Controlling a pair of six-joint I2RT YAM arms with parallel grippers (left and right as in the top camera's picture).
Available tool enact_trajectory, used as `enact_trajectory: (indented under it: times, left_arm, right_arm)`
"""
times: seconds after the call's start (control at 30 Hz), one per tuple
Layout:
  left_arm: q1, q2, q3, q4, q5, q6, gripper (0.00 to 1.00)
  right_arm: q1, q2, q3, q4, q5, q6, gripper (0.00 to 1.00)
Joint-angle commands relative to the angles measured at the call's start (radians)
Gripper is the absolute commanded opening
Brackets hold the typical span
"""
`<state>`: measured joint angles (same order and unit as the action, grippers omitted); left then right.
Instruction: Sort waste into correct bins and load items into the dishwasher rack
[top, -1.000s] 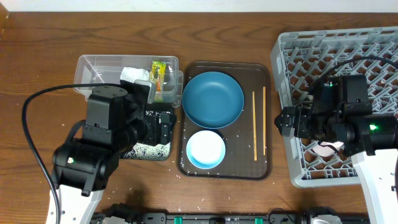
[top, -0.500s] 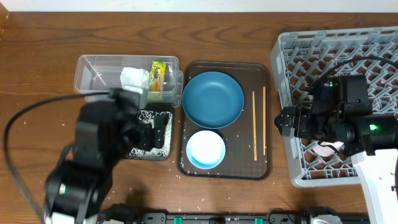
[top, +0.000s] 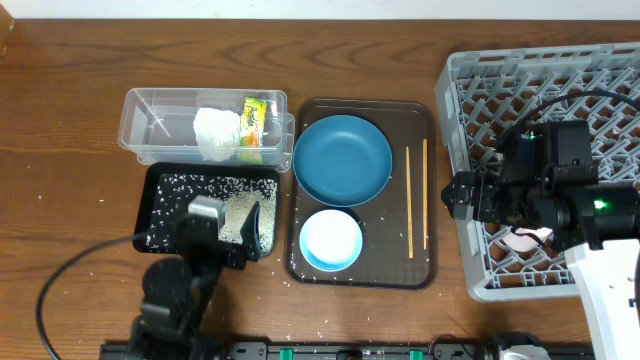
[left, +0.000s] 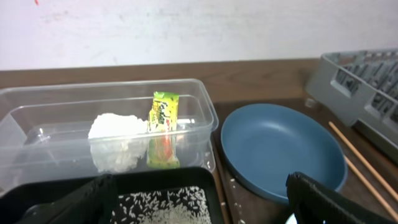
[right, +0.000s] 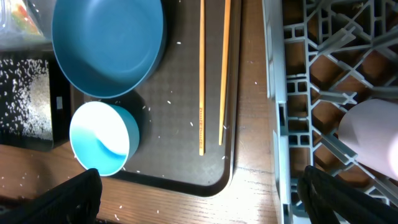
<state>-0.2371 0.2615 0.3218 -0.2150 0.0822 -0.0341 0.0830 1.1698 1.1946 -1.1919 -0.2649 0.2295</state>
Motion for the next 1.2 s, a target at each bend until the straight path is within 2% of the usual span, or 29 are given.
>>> enact_trajectory:
  times: [0.0, 0.2, 0.5, 1.07, 1.17]
  left_arm:
    - [0.005, -0.115, -0.099, 0.035, -0.015, -0.025, 0.89]
    - [0.005, -0.264, -0.227, 0.043, -0.015, -0.029, 0.89]
    - [0.005, -0.26, -0.308, 0.131, -0.012, -0.031, 0.9]
    - [0.005, -0.257, -0.308, 0.131, -0.013, -0.031, 0.9]
    - [0.005, -0.257, -0.308, 0.131, -0.012, -0.031, 0.9]
  right_arm:
    - [0.007, 0.002, 0.001, -0.001, -0.004, -0.01, 0.99]
    - [0.007, 0.002, 0.001, -0.001, -0.004, -0.01, 0.99]
    - [0.007, 0.002, 0.001, -0.001, -0.004, -0.01, 0.99]
    - [0.007, 0.002, 0.001, -0.001, -0.004, -0.01, 0.99]
    - [0.007, 0.002, 0.001, 0.012, -0.024, 0.035, 0.99]
